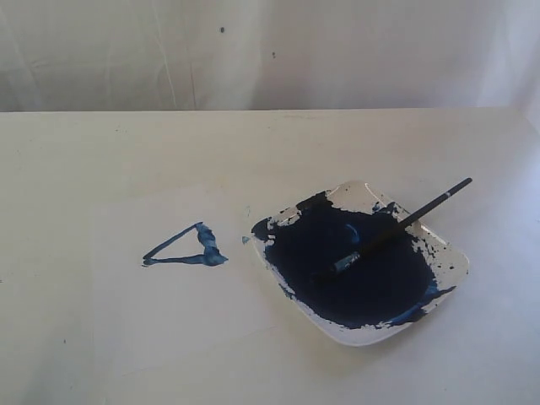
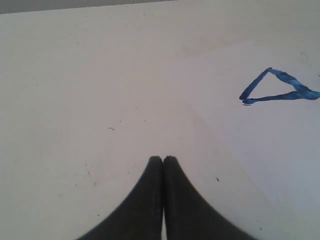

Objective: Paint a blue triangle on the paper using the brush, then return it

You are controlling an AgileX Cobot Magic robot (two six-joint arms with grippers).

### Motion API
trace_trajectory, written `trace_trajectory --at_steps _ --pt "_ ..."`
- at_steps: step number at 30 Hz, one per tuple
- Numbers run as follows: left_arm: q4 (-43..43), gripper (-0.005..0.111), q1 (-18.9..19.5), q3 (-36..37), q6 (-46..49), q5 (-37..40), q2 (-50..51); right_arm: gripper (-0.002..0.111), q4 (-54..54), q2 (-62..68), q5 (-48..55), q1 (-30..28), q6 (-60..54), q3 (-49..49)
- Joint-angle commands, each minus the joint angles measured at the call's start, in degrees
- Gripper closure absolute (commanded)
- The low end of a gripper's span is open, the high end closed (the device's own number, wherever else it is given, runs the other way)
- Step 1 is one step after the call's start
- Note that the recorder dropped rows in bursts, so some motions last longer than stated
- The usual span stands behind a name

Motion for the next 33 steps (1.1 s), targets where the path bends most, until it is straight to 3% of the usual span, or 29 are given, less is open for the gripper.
trace_trajectory --at_steps 1,2,6,13,33 --pt "11.2 0.107 0.3 0.2 -16.6 -0.4 -0.3 0.108 0.1 -0.3 -0.6 -0.4 -0.2 0.2" --pt "13.8 0.107 0.3 0.2 -20.4 -0.4 -0.3 0.108 0.1 -0.3 -0.6 -0.4 -0.2 0.2" --pt "13.7 0.107 0.6 0.2 -20.2 -0.4 -0.3 0.108 0.1 -0.3 -0.6 -0.4 -0.2 0.2" --pt "13.7 0.107 0.6 0.2 -8.6 -0.4 -0.3 0.108 0.0 -0.3 -0.6 -0.4 -0.2 0.2" --pt "13.6 0.107 0.6 0.2 -9.9 -0.4 -0.3 0.108 0.1 -0.3 -0.6 -0.4 -0.2 0.2"
